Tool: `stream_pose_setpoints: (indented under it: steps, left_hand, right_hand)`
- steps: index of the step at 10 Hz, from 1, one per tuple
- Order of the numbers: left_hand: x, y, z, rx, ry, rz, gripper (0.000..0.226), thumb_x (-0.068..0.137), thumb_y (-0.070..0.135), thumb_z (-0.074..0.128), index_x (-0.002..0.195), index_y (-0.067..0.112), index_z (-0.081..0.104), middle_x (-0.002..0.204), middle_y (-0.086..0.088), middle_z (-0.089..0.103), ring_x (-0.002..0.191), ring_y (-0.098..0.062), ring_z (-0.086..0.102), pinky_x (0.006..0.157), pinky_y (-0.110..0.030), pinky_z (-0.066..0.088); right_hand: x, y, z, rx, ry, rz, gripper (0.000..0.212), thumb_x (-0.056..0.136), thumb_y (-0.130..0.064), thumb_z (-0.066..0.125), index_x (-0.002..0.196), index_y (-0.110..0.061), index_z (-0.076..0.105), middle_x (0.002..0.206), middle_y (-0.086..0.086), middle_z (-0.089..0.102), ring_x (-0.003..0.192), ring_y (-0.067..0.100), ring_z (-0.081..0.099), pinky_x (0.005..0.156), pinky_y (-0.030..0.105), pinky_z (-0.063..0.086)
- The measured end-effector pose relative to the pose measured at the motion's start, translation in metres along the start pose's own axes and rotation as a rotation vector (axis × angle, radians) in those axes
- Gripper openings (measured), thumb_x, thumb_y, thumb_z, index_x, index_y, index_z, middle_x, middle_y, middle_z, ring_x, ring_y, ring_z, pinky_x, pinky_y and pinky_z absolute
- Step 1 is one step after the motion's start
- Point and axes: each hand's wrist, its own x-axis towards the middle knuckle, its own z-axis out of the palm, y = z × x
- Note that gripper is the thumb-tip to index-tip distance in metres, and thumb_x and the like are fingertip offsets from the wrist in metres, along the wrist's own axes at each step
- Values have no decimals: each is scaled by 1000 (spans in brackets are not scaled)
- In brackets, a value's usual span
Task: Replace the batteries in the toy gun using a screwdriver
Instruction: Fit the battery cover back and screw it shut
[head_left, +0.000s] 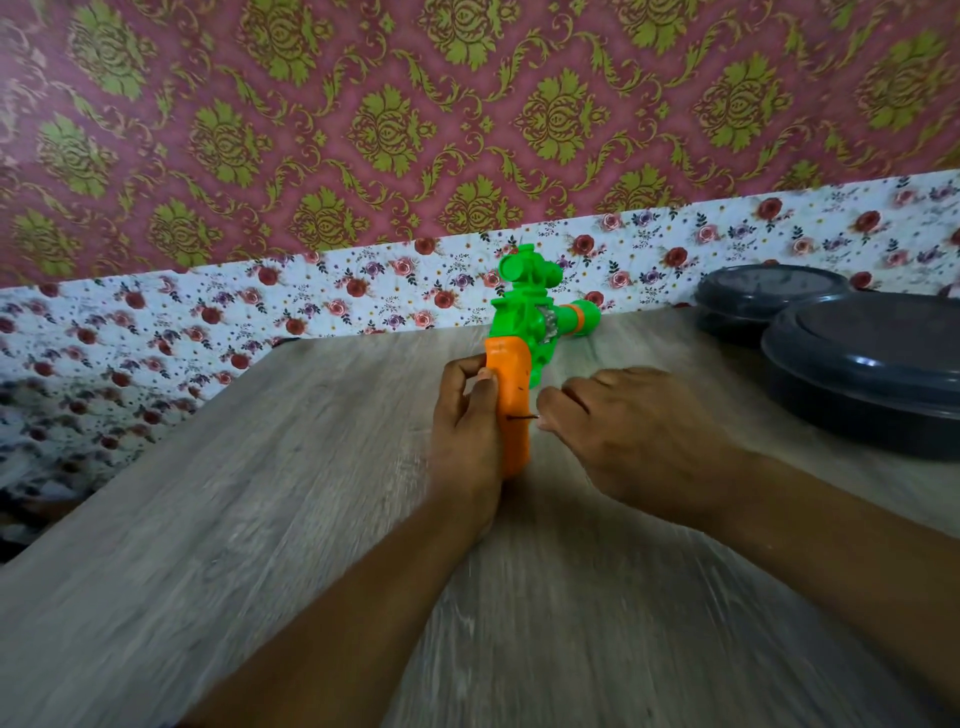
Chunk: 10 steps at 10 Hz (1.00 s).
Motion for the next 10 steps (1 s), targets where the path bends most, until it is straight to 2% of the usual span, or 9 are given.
stream_pose_setpoints:
  steps: [1,2,3,4,5,6,7,9,10]
  left_hand:
    - [0,0,-2,40,-2,39,15,94,36,44,96,27,57,101,-7,63,92,-27,58,81,-41,46]
    - [-4,1,-2,84,-42,92,21,89,41,41,97,30,56,97,-3,63,92,-28,60,81,-41,48]
    - [-5,4,0,98,-73,98,15,97,32,42,99,28,56,93,4,62,85,-14,56,73,-30,43]
    - [-3,5,-1,54,-77,47,17,91,36,43,96,30,58,99,-3,65,90,-21,60,79,-38,47]
    - [-1,3,-2,-21,-64,-8,27,78,48,46,91,31,62,104,-13,67,100,-38,61,91,-60,48]
    - [3,-2,-4,-102,-48,-31,27,72,52,51,82,30,63,97,-19,65,92,-36,60,92,-66,45]
    - [4,-4,-5,-212,-53,-53,18,81,36,51,86,23,62,88,-9,66,85,-27,59,85,-50,49]
    - [2,3,0,-236,-19,-106,23,99,14,39,84,16,55,78,-7,59,73,-20,55,74,-36,45]
    - [0,-2,1,-168,-28,-34,16,95,22,47,82,18,57,81,-8,61,78,-23,55,80,-45,47]
  right_hand:
    - [9,-17,-6,411,-192,411,25,90,-24,43,70,-14,55,48,5,53,39,23,50,42,23,28]
    - [19,-8,-13,1448,-614,1114,35,99,-26,32,69,-15,46,40,-4,32,30,8,24,34,14,19]
    - [16,-1,-17,1703,-701,1286,33,99,-30,35,72,-15,47,39,-7,24,31,5,16,33,11,14]
    - [20,-5,-27,1426,-538,1053,13,91,-21,52,82,-12,49,51,-3,35,40,7,26,39,17,20]
    - [20,-7,-26,927,-298,658,7,83,-12,56,89,-13,52,63,-5,46,54,7,41,48,24,28]
    - [17,-13,-20,497,-201,391,12,86,-16,53,97,-16,48,71,-2,54,61,17,53,53,29,34]
    - [13,-14,-19,108,-148,200,19,74,-12,59,92,-14,53,67,4,58,44,24,53,42,27,25]
    - [10,-15,-23,-26,39,31,22,71,-9,40,73,-10,62,54,5,54,32,23,45,40,24,20]
    - [11,-21,-19,-8,-28,127,11,65,-13,69,70,-11,60,47,3,53,31,22,46,40,22,12]
